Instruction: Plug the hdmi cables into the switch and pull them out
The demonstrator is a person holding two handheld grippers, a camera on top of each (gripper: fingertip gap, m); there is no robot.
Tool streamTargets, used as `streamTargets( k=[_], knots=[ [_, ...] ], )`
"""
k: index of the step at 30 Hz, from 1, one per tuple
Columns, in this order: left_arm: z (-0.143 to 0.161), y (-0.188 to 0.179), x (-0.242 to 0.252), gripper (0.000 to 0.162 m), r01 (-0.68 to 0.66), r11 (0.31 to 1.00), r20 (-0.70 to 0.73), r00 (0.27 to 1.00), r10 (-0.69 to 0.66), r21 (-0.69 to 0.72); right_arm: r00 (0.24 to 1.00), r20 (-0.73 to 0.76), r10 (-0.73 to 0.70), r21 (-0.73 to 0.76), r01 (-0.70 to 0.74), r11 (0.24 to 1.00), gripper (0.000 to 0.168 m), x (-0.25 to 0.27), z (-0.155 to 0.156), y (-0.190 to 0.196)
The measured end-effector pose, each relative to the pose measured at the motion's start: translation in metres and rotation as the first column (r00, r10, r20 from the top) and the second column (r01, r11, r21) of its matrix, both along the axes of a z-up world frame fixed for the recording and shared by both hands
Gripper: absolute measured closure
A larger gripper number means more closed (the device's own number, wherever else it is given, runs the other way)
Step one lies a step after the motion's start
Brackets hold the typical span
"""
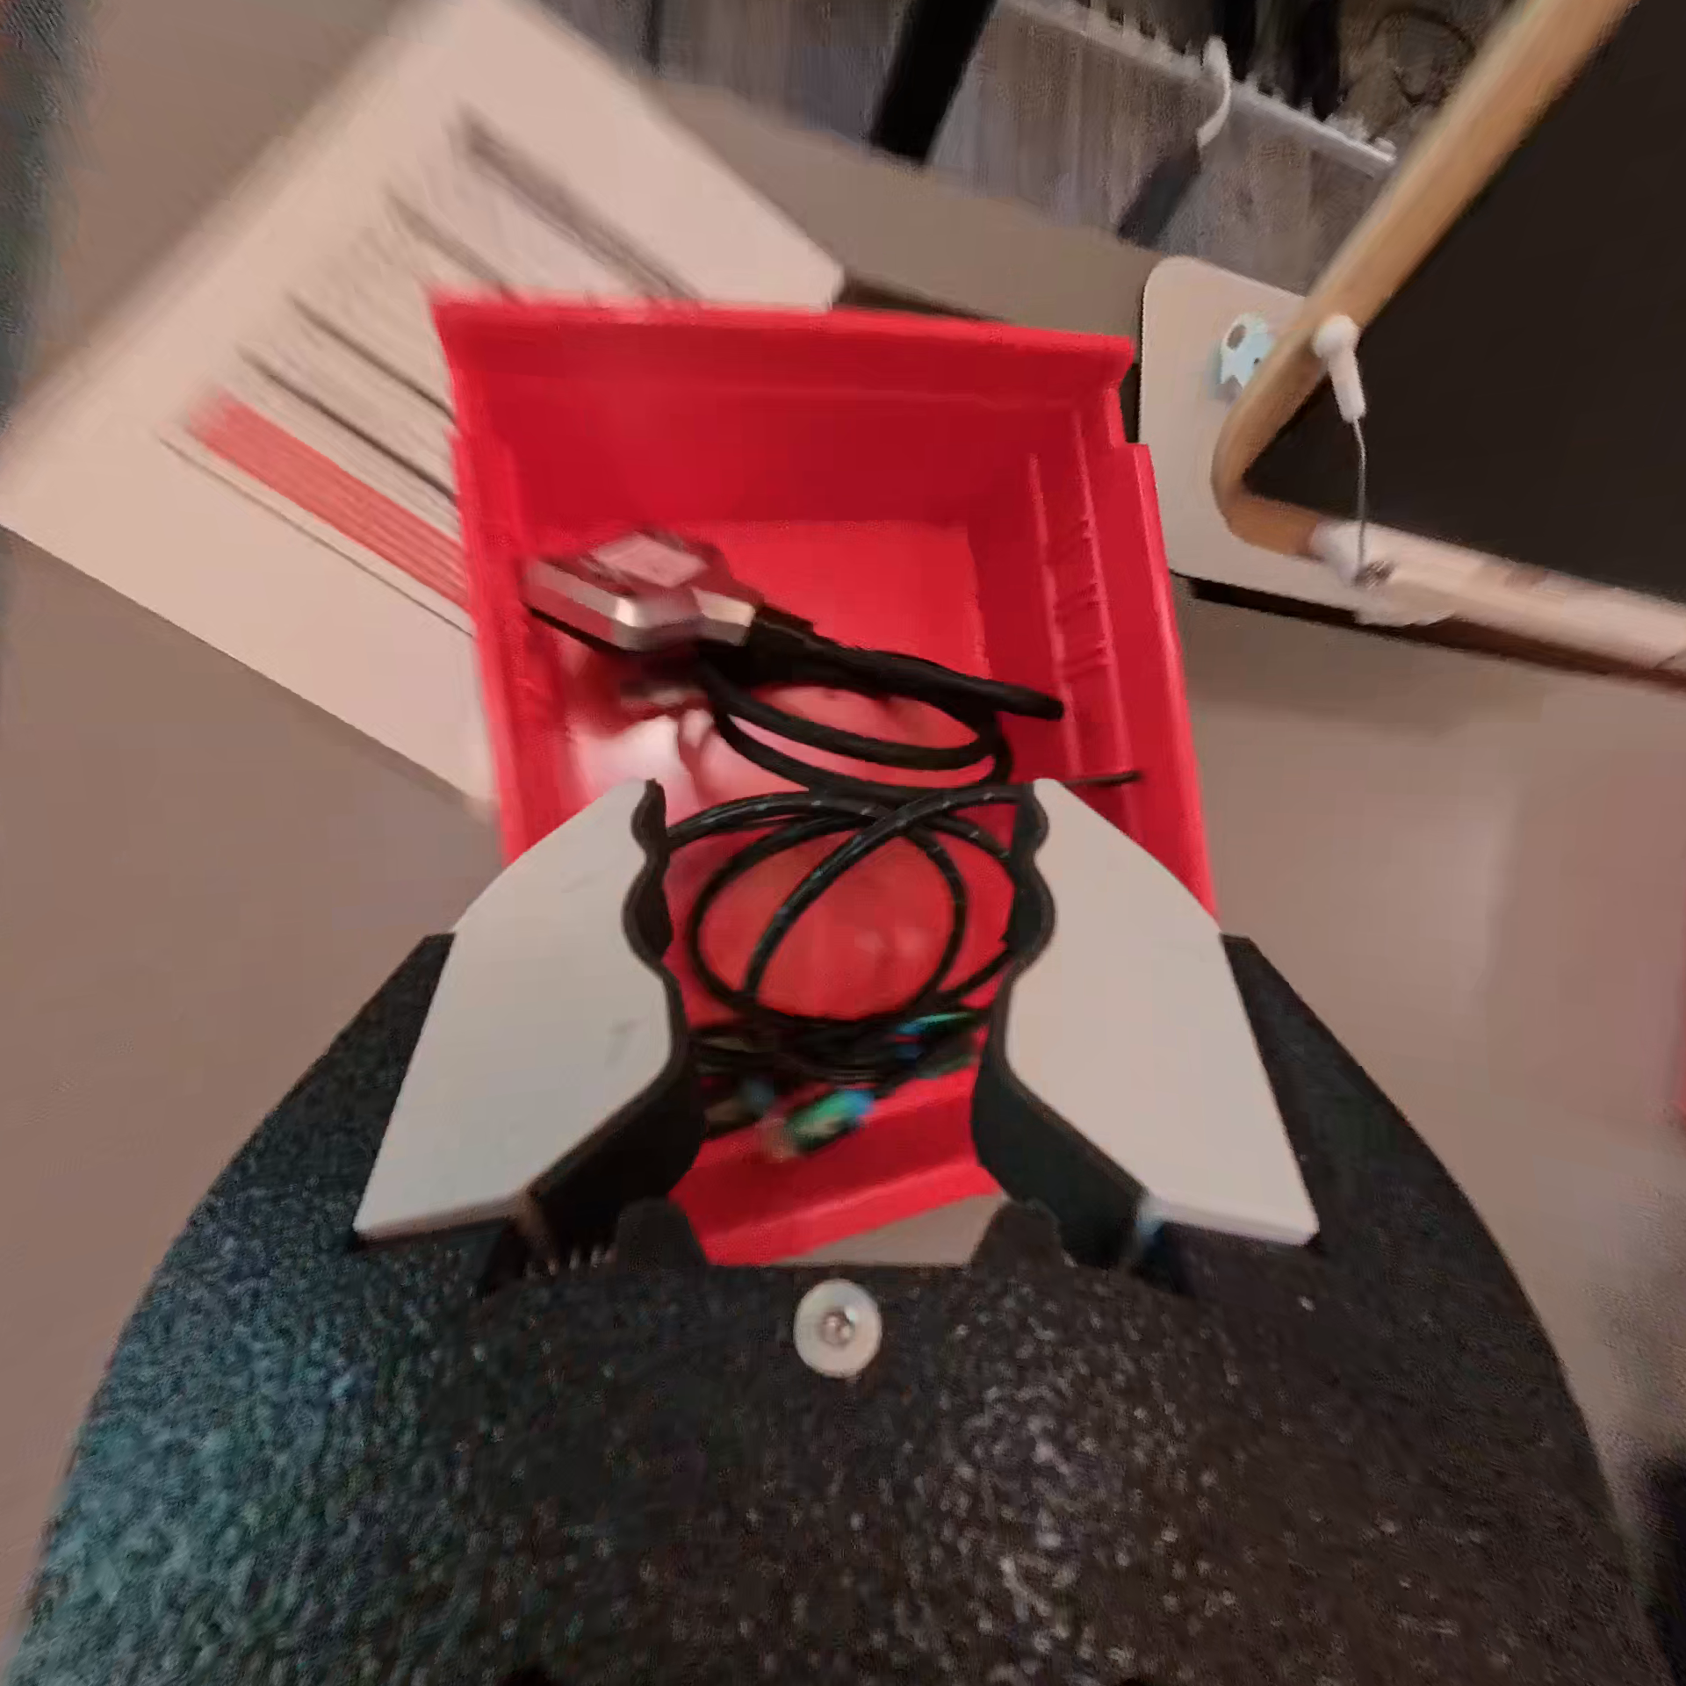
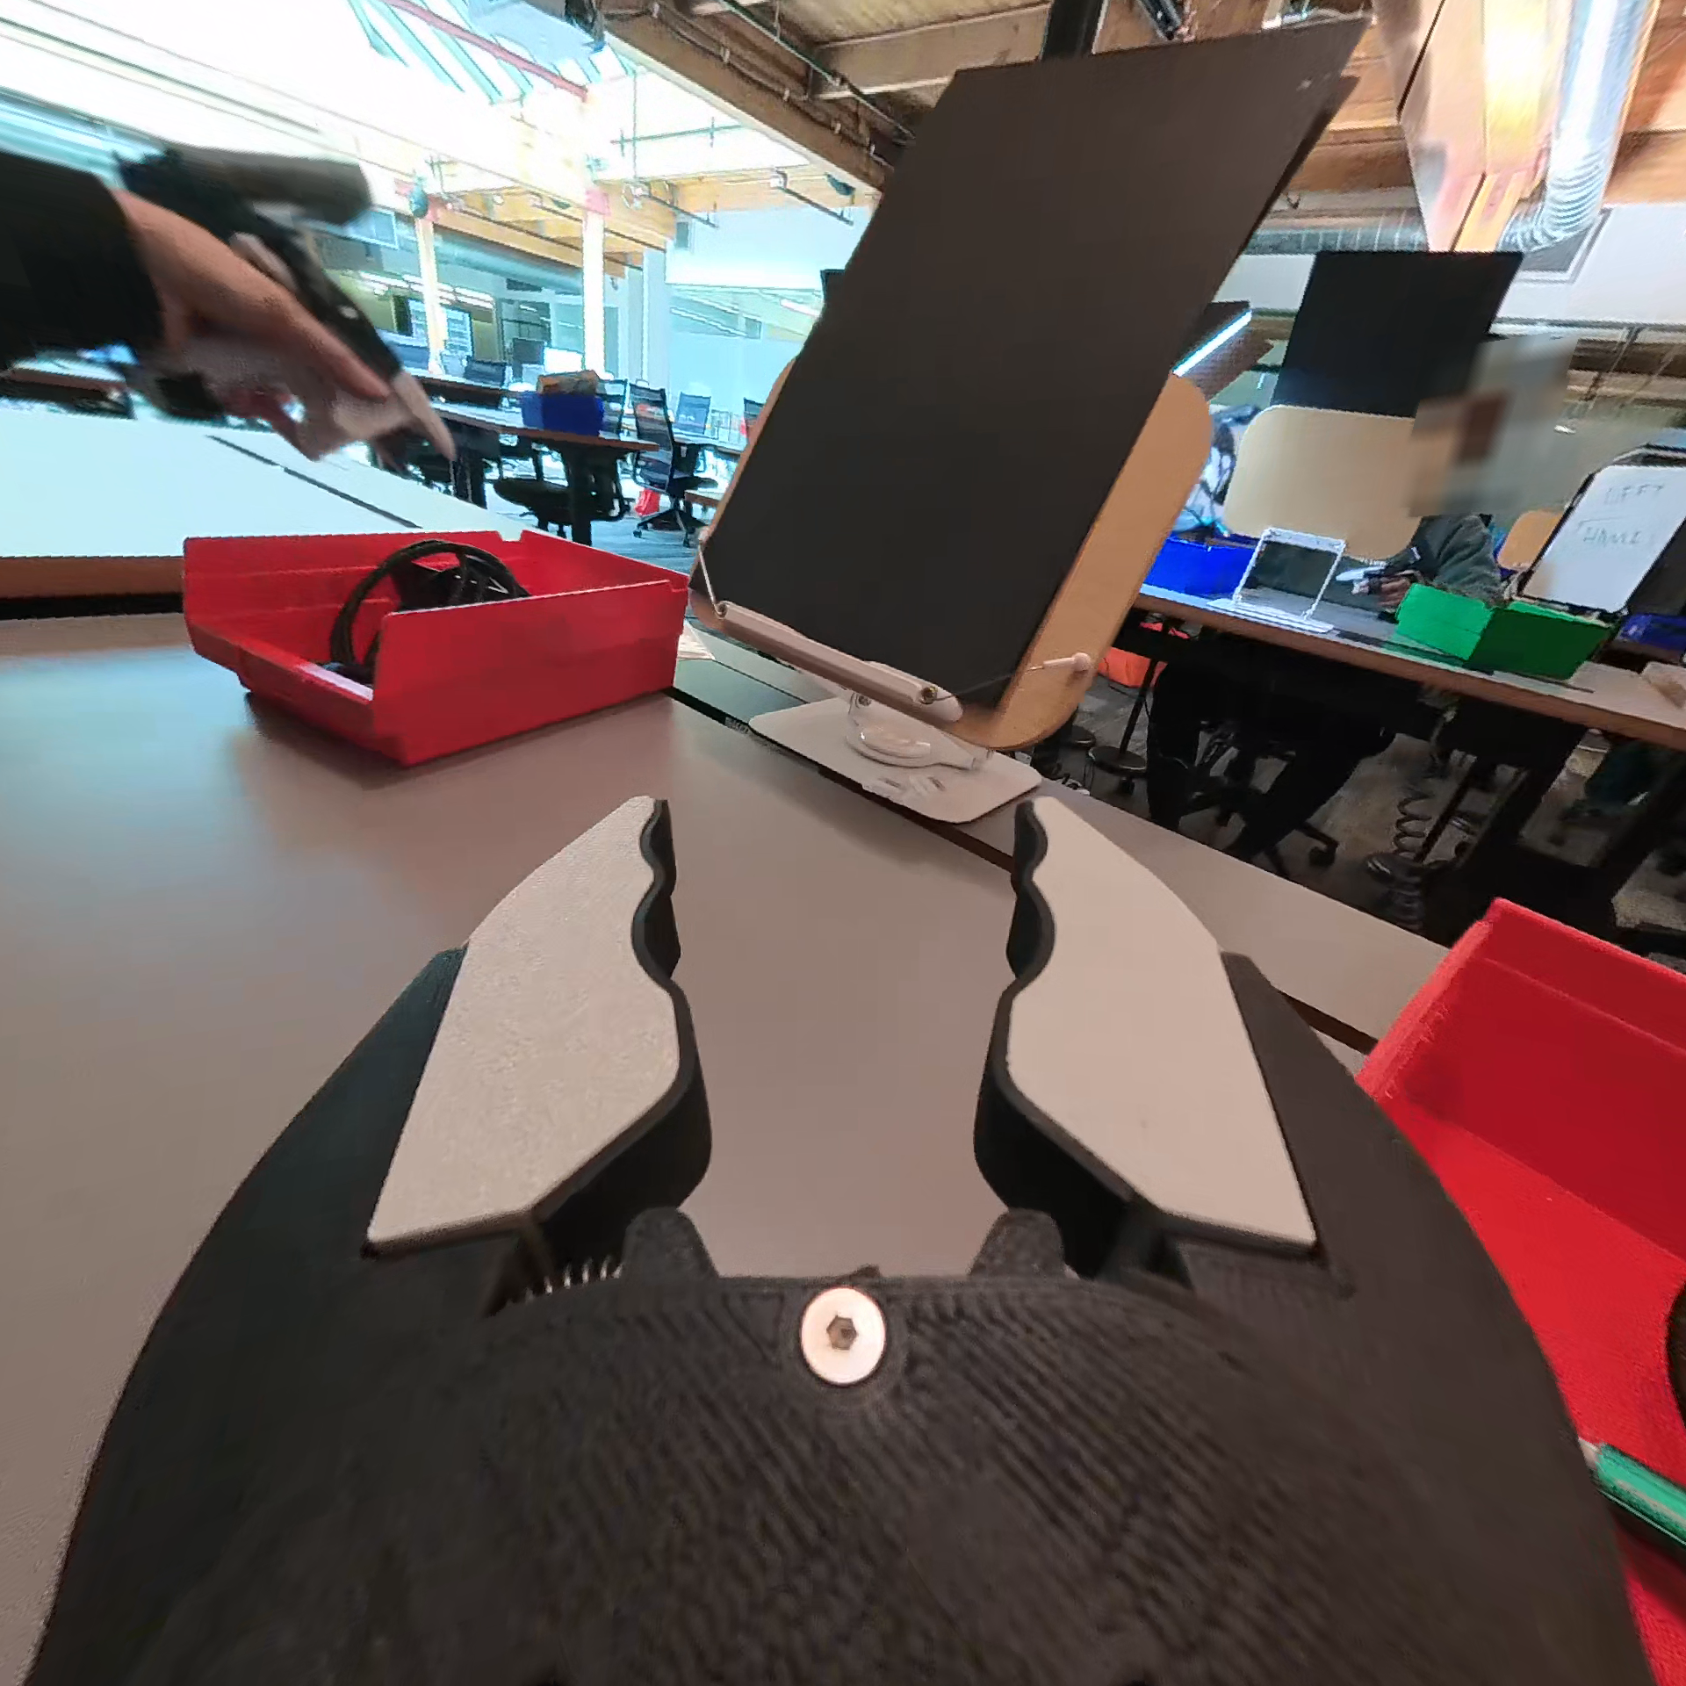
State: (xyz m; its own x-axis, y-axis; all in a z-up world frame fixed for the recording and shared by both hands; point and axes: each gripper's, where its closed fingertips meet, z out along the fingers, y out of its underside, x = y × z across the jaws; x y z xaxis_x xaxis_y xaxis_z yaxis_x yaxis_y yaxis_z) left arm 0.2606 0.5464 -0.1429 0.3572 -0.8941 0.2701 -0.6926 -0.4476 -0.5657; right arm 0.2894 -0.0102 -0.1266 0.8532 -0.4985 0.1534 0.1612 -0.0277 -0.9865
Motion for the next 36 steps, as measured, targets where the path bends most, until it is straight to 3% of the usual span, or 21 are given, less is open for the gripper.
streamTargets(
  k=[2, 3, 5, 6, 9, 11, 15, 20, 26, 36],
  knots=[
    [-0.018, -0.001, 0.020, 0.088, -0.072, 0.973, -0.076, 0.996, 0.056, -0.219, 0.999, 0.017, 0.032, -0.038, -0.032, 0.999, 0.097, -0.007, -0.003, 0.008],
    [-0.029, 0.006, 0.026, 0.084, -0.121, 0.963, -0.124, 0.988, 0.093, -0.241, 0.999, 0.033, 0.043, -0.066, -0.041, 0.997, 0.097, -0.010, -0.005, 0.011],
    [-0.058, 0.024, 0.024, 0.079, -0.223, 0.956, -0.268, 0.949, 0.169, -0.188, 0.997, 0.057, 0.046, -0.120, -0.039, 0.992, 0.097, -0.012, -0.010, 0.014],
    [-0.070, 0.027, 0.024, 0.089, -0.258, 0.949, -0.325, 0.926, 0.189, -0.183, 0.997, 0.055, 0.053, -0.143, -0.044, 0.989, 0.096, -0.013, -0.013, 0.014],
    [-0.091, 0.026, 0.034, 0.094, -0.356, 0.902, -0.390, 0.888, 0.245, -0.244, 0.997, 0.019, 0.070, -0.165, -0.066, 0.984, 0.095, -0.012, -0.020, 0.012],
    [-0.094, 0.032, 0.044, 0.092, -0.386, 0.900, -0.396, 0.873, 0.286, -0.201, 0.997, -0.013, 0.080, -0.151, -0.081, 0.985, 0.095, -0.010, -0.024, 0.010],
    [-0.101, 0.028, 0.050, 0.075, -0.394, 0.904, -0.488, 0.829, 0.273, -0.164, 0.994, -0.073, 0.087, -0.129, -0.096, 0.987, 0.095, -0.003, -0.033, 0.006],
    [-0.113, 0.034, 0.055, 0.072, -0.416, 0.906, -0.539, 0.781, 0.314, -0.076, 0.991, -0.110, 0.079, -0.120, -0.093, 0.989, 0.095, 0.004, -0.039, -0.001],
    [-0.127, 0.036, 0.040, 0.065, -0.307, 0.946, -0.689, 0.665, 0.288, 0.099, 0.988, -0.134, 0.081, -0.156, -0.102, 0.982, 0.095, 0.005, -0.051, -0.001],
    [-0.122, 0.031, 0.050, 0.070, -0.171, 0.984, -0.636, 0.755, 0.158, 0.042, 0.990, -0.115, 0.082, -0.208, -0.105, 0.972, 0.095, 0.004, -0.056, -0.001]
  ],
)
